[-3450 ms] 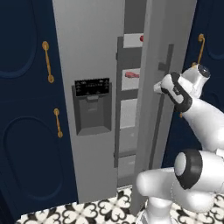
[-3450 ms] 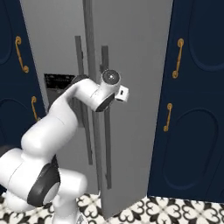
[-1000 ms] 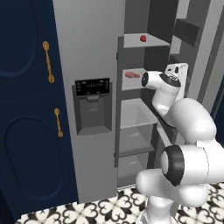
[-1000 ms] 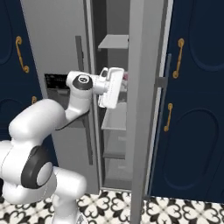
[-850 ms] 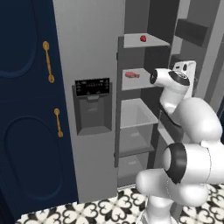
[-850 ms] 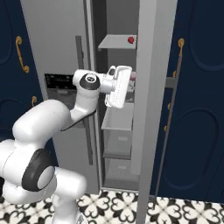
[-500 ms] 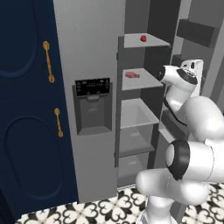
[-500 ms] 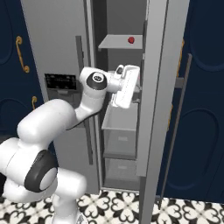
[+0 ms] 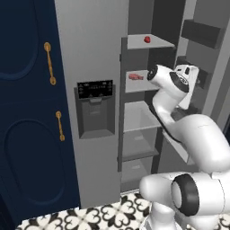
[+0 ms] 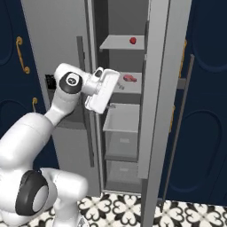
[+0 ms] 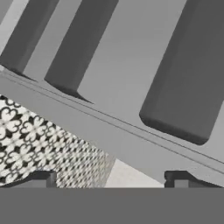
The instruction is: Take the strawberry from the fridge and place it on top of the pancake, located on the dining counter.
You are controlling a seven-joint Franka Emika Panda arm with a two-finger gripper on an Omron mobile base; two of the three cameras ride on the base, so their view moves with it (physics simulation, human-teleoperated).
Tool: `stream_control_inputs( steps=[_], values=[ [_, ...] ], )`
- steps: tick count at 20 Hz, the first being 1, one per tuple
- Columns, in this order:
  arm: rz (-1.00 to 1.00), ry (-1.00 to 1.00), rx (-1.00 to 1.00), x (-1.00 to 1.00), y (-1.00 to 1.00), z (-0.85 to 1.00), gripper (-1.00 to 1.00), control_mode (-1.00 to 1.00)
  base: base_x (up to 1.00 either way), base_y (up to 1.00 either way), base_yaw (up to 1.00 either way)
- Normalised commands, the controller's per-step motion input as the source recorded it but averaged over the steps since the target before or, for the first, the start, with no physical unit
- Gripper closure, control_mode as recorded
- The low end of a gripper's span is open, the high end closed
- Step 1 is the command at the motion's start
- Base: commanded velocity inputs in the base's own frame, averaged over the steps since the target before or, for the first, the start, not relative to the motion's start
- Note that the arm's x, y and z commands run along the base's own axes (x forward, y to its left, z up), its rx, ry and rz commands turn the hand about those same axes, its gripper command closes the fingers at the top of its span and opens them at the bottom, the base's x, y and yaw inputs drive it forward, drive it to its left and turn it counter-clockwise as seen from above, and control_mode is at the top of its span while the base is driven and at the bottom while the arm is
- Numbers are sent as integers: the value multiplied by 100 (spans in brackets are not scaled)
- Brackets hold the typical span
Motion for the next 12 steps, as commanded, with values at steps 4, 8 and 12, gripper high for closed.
stream_control_inputs(
  steps=[4, 8, 12],
  values=[
    [-29, -2, 65, -49, 90, 0, -100, -100, 0, 0, 0],
    [-43, 0, 87, -98, 22, 0, -100, -100, 0, 0, 0],
    [-43, -12, 78, -100, 28, 0, -100, -100, 0, 0, 0]
  ],
)
